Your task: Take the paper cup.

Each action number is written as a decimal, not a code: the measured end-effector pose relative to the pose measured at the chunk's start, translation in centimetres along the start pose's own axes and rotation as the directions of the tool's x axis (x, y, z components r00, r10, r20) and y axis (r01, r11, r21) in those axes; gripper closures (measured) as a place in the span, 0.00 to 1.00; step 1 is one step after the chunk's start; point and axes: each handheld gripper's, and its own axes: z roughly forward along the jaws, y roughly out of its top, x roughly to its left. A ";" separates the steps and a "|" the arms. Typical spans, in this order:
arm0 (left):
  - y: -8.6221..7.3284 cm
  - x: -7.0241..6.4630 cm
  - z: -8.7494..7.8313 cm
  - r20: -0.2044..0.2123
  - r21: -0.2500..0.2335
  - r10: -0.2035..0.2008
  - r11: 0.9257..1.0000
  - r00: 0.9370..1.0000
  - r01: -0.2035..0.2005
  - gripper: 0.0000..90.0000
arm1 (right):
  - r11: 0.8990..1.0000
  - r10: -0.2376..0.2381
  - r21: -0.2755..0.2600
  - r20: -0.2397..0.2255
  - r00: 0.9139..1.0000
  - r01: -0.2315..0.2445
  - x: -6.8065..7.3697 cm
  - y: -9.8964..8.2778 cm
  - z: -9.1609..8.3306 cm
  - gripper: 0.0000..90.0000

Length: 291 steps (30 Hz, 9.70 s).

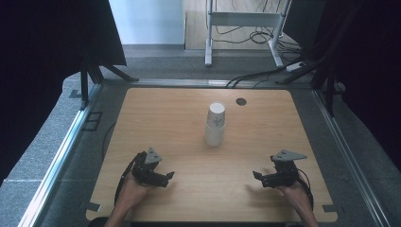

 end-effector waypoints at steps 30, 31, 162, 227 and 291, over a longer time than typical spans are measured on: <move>4.3 0.4 1.8 0.065 -0.045 0.036 0.998 0.997 -0.033 0.04 | 0.999 -0.020 -0.043 -0.053 0.998 0.017 0.5 4.0 0.0 0.02; 4.4 0.4 1.9 0.069 -0.046 0.034 0.998 0.997 -0.031 0.04 | 0.999 -0.020 -0.046 -0.053 0.998 0.018 0.4 4.2 0.0 0.02; 16.4 -0.3 10.6 0.158 -0.178 0.152 0.976 0.976 -0.124 0.27 | 0.992 -0.112 -0.081 -0.134 0.985 0.102 2.0 23.1 6.7 0.42; 16.7 -0.3 8.2 0.178 -0.164 0.192 0.973 0.965 -0.164 0.10 | 0.977 -0.165 -0.159 -0.156 0.974 0.140 3.1 26.9 -0.9 0.43; 10.4 -5.2 3.2 0.378 -0.285 0.308 0.936 0.873 -0.206 0.04 | 0.961 -0.277 -0.111 -0.306 0.911 0.255 7.5 17.2 -2.5 0.43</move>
